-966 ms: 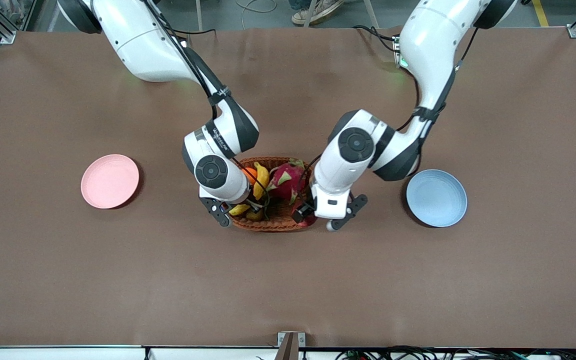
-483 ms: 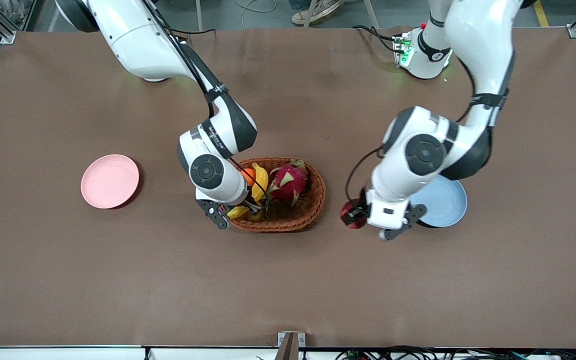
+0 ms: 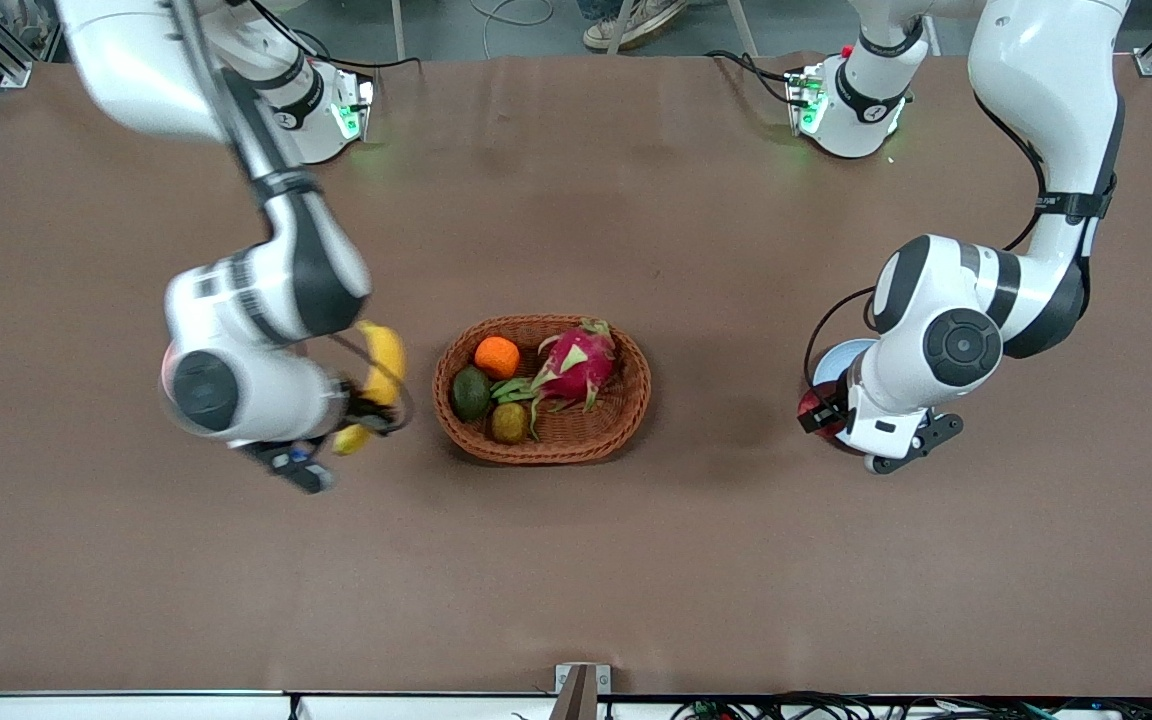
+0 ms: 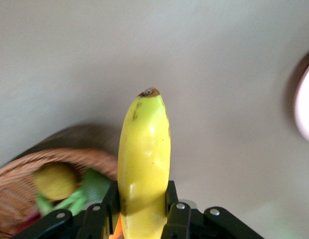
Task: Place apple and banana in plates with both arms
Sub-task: 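Carry the banana to the pink plate while the left gripper carries the apple, then lower the apple onto the blue plate while the right gripper lowers the banana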
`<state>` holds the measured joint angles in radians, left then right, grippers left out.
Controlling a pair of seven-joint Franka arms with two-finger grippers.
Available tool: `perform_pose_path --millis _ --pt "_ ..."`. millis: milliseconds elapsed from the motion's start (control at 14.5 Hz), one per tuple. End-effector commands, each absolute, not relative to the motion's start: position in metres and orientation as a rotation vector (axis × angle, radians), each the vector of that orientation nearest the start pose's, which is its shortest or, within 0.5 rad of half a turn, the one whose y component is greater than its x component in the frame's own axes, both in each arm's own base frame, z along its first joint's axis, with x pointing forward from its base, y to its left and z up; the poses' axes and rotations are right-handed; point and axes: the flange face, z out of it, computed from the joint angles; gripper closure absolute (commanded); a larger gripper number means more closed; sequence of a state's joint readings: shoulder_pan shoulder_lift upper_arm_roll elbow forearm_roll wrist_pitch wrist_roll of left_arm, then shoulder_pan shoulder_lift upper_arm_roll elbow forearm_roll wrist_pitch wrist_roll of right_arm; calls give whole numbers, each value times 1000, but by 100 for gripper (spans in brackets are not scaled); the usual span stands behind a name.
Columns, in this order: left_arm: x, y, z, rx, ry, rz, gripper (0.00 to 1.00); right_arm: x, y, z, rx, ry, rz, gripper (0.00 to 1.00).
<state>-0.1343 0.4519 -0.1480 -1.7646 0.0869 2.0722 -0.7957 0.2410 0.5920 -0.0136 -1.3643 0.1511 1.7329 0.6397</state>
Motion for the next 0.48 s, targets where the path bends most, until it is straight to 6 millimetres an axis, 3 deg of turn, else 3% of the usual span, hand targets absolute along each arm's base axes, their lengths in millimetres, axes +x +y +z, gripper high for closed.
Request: perform_pose_path --millis 0,138,207,345,414 --pt "601 -134 283 -2911 -677 150 47 679 64 346 -3041 389 440 67" --pt "590 -119 268 -2895 -651 133 46 675 2 333 -3052 243 469 67" --pt "585 -112 261 -2900 -640 137 45 670 -19 331 -3044 204 478 67" --pt "580 -90 251 -2909 -613 163 43 653 -47 319 -3068 175 523 67" --pt "577 -83 246 -2914 -599 173 41 645 -46 319 -3083 167 516 67"
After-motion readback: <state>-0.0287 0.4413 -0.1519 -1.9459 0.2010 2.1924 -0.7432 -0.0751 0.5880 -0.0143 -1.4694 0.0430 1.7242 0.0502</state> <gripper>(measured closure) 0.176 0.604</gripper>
